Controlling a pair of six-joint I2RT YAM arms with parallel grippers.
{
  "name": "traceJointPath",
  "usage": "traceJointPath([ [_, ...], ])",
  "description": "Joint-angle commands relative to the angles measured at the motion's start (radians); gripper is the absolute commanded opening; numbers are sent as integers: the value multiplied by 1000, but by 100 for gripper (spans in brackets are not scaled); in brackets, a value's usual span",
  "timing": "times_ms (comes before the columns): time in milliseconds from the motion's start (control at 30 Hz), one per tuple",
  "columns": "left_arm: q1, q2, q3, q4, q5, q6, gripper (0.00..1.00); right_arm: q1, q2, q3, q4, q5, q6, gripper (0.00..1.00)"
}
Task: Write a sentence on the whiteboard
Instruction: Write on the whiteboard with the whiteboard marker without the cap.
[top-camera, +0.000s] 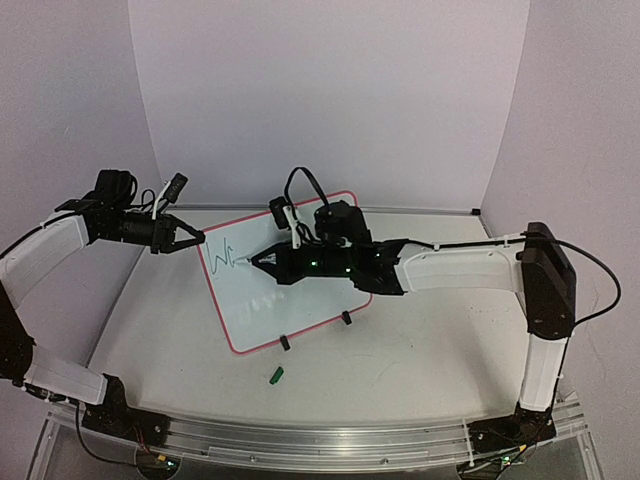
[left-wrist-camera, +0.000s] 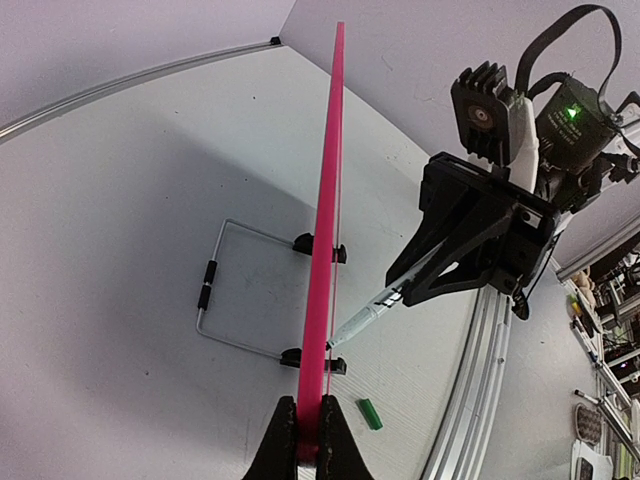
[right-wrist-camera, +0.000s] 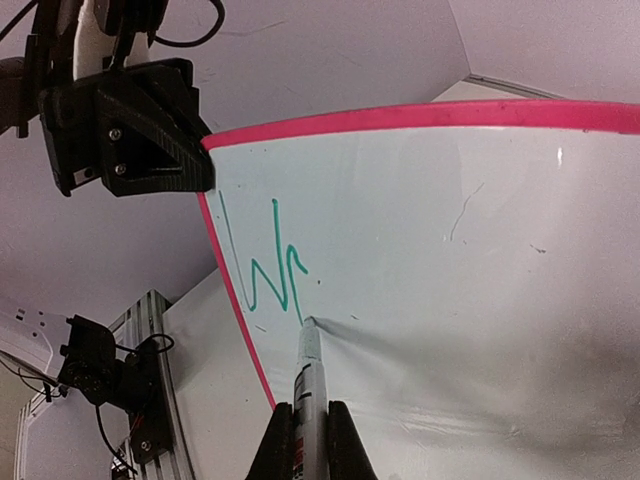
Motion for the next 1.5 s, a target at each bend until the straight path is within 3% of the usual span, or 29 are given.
traceJointPath([
  [0, 2, -25, 4, 2, 30, -5, 0, -11, -35, 46, 38, 80, -3, 0],
  [1467, 2, -19, 4, 1, 30, -3, 0, -10, -54, -63, 56, 106, 19, 0],
])
